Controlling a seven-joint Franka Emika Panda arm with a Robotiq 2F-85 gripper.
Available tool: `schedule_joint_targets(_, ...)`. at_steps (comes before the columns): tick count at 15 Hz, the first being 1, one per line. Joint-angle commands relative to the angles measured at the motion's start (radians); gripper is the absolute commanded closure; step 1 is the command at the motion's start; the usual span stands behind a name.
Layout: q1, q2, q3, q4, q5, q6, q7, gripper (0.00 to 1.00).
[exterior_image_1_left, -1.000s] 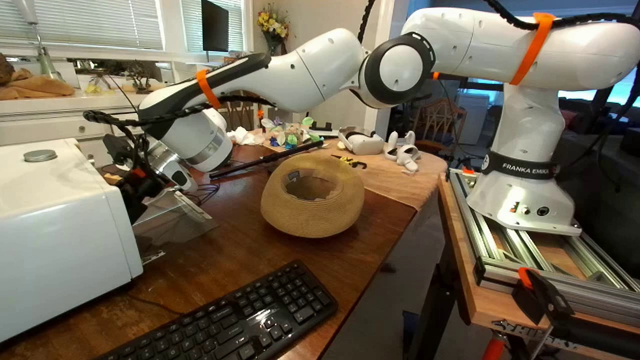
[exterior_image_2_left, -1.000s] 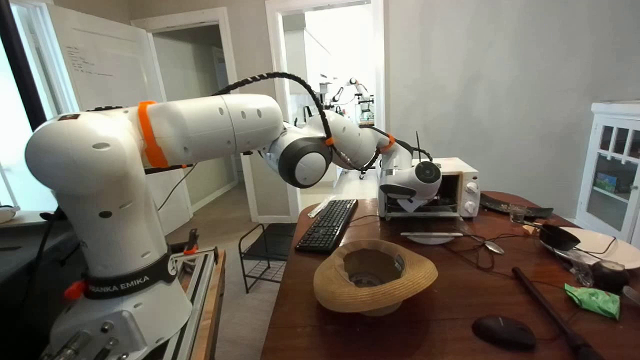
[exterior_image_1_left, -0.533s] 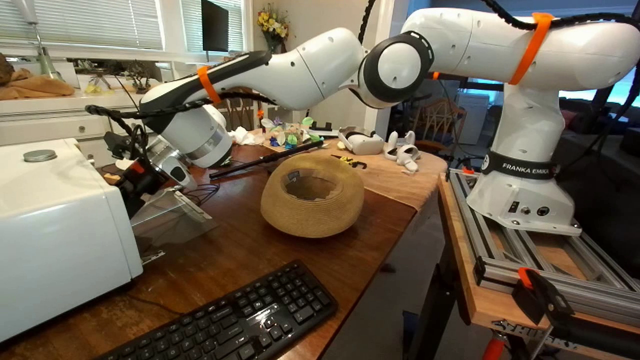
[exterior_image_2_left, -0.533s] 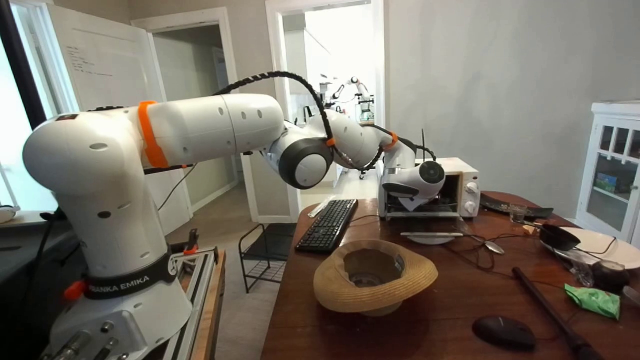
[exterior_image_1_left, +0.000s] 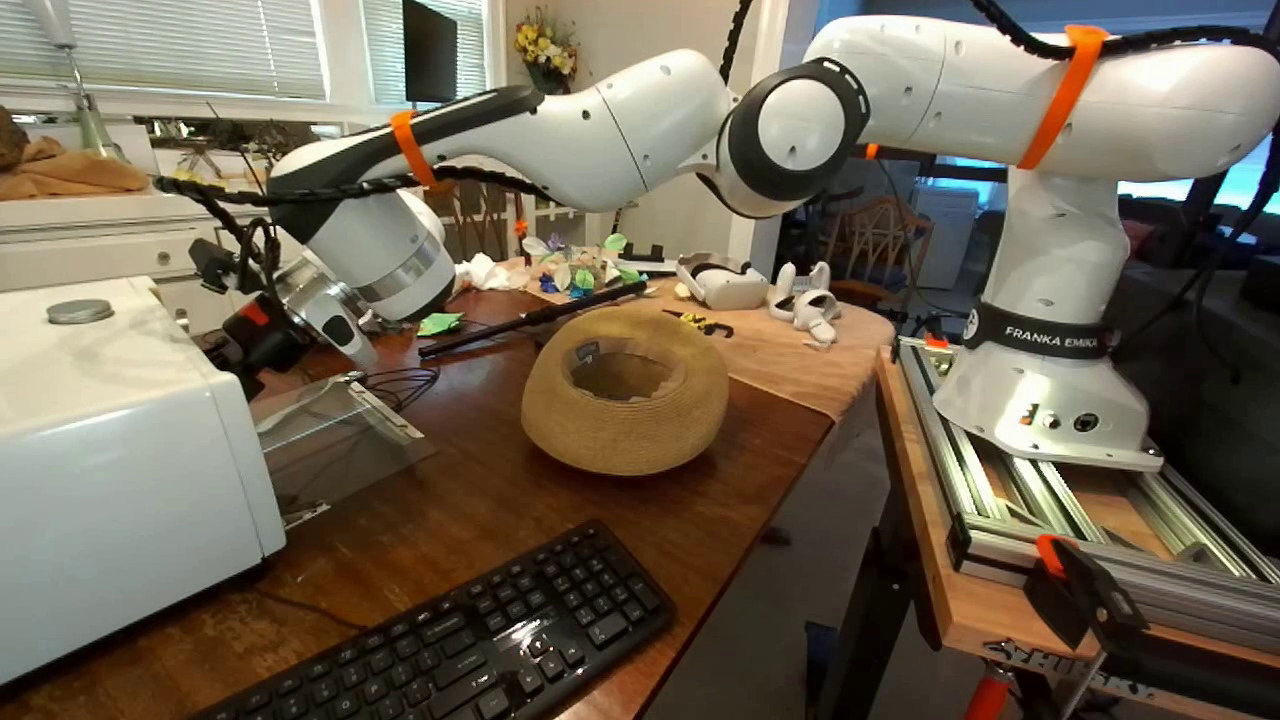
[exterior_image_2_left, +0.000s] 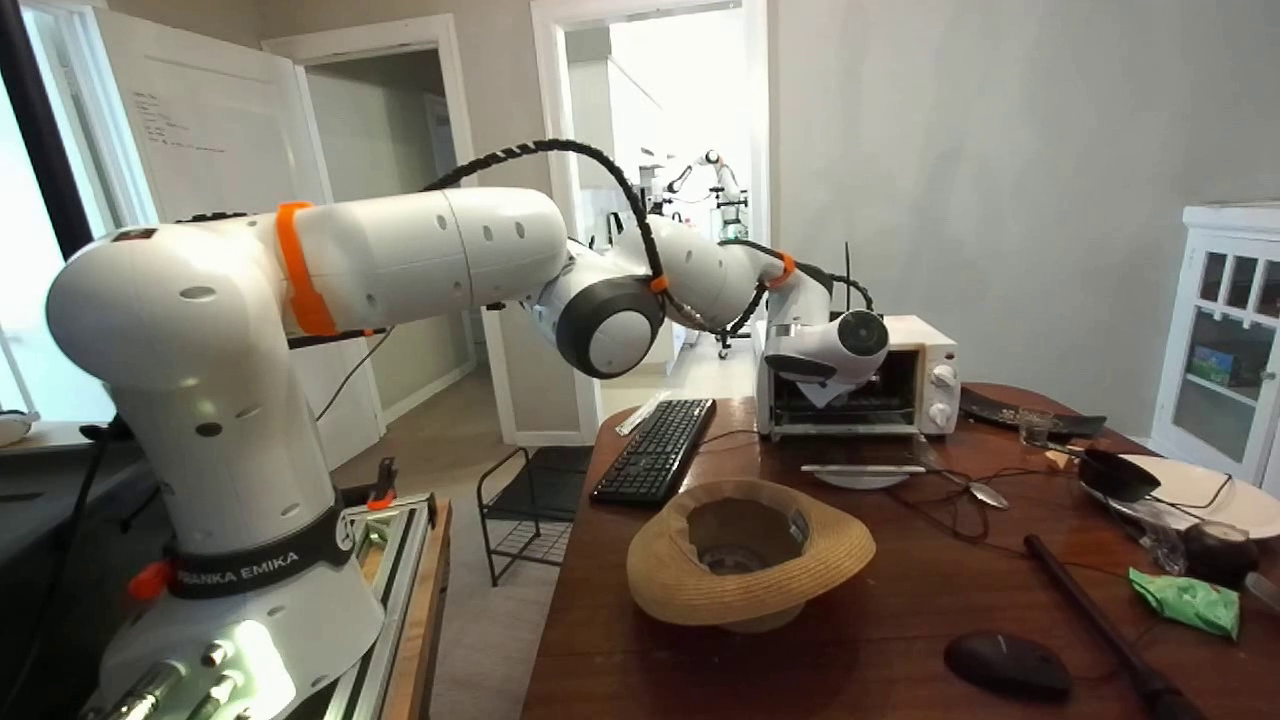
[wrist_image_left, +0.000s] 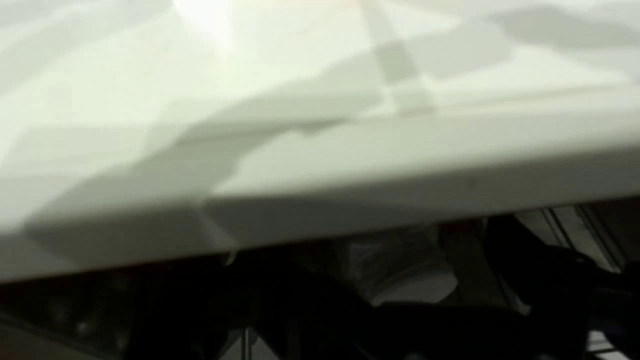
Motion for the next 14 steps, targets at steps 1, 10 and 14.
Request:
schedule_joint_targets(1,0.005,0.018,0.002,0.023,-0.026,-0.02,0.034,0.32)
schedule_joint_targets(10,-0.014,-0.008,-0.043,0.001,-0.037,-0.008,0.023,0.77)
schedule_joint_targets(14,-0.053,-0.037,-0.106,-0.031,-0.053,-0.029,0.025,0.77)
